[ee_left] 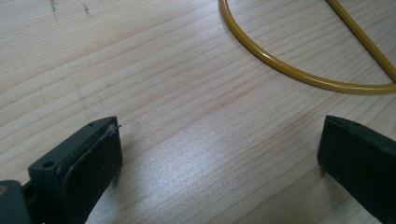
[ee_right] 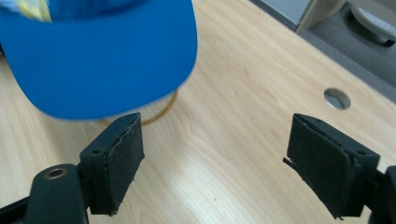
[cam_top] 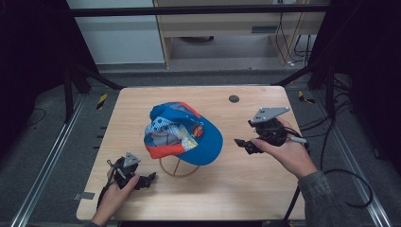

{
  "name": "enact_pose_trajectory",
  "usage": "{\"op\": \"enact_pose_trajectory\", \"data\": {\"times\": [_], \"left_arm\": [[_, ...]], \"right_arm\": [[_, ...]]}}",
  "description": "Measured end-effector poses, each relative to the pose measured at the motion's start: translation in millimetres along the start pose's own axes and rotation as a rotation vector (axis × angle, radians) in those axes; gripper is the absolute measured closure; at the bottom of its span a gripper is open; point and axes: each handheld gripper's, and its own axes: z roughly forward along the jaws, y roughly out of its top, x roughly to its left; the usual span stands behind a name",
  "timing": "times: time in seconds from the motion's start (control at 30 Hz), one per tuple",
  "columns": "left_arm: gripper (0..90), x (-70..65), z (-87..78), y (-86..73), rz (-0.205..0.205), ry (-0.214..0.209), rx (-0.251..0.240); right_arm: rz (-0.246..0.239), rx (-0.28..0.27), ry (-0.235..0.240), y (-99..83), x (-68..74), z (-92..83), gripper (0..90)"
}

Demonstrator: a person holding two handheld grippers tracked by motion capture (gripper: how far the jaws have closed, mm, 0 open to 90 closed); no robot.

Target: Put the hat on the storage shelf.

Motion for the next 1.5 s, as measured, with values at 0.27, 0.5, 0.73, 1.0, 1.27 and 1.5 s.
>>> {"op": "enact_pose_trajectory", "data": {"times": [0.27, 0.5, 0.73, 1.0, 1.27, 1.5], "left_arm": [[0.0, 0.1, 0.0, -0.1, 0.001, 0.0, 0.0], [0.0, 0.0, 0.1, -0.1, 0.0, 0.0, -0.001], [0.0, -0.2, 0.0, -0.1, -0.001, 0.001, -0.001], [0.0, -0.2, 0.1, -0.1, -0.001, 0.001, -0.002], [0.0, -0.2, 0.1, -0.1, -0.002, 0.001, -0.003], [0.0, 0.1, -0.1, -0.1, 0.003, 0.001, 0.001]], "right_arm": [[0.039, 0.025, -0.014, -38.4, -1.9, 10.0, 20.1], [0.078, 0.04, -0.022, -63.8, -1.8, 20.8, 19.9], [0.12, 0.066, -0.029, -91.3, -1.1, 34.4, 19.1], [0.174, 0.092, -0.029, -116.1, 1.3, 47.0, 18.1], [0.202, 0.106, -0.031, -131.0, 5.5, 56.4, 16.3], [0.229, 0.113, -0.049, -138.8, 6.8, 67.0, 14.3]]}}
